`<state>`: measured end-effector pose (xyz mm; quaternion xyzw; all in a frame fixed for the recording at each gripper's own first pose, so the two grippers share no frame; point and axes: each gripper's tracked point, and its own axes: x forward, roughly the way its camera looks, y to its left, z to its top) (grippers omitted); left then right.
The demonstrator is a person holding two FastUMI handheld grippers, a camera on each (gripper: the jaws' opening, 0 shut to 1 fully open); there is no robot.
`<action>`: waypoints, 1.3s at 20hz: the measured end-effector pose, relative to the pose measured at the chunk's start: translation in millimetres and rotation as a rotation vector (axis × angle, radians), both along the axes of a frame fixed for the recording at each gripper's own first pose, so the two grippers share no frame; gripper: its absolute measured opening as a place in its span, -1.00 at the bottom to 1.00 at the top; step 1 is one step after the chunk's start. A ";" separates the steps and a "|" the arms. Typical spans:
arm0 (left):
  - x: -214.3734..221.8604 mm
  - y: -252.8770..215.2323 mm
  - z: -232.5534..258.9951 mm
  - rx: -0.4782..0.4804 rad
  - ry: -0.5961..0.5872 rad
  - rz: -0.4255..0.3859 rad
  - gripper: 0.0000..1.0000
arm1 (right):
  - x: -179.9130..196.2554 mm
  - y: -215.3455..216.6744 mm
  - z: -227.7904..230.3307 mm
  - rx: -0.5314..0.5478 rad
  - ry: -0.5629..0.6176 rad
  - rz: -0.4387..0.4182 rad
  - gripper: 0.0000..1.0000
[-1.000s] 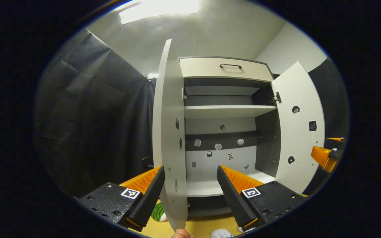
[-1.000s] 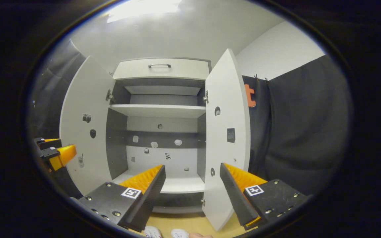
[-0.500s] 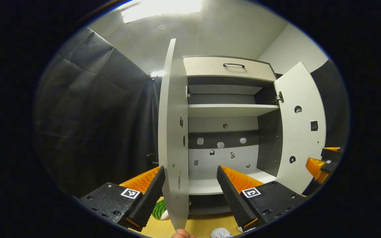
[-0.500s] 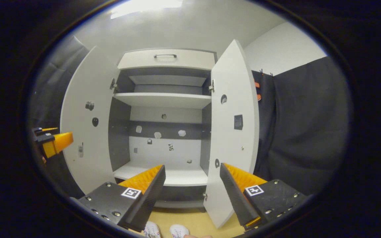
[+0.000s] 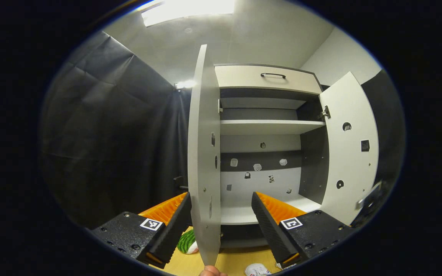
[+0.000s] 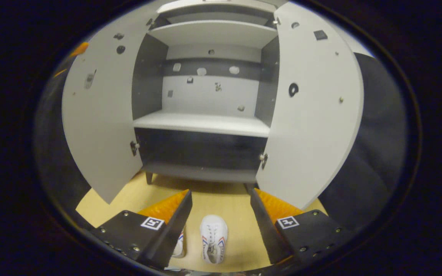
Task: Grab one shoe with the right hand and put it into the shoe cabinet, grab the other shoe with the left hand and put it into the shoe cabinet; then close the right door with the right hand and the left door with the left hand.
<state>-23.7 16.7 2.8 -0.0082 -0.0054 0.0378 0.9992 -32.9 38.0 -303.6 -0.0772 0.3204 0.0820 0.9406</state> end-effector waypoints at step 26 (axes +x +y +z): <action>-22.4 68.6 -11.8 -0.012 0.037 0.186 0.92 | -73.7 3.7 -268.6 -0.255 0.505 0.145 -0.34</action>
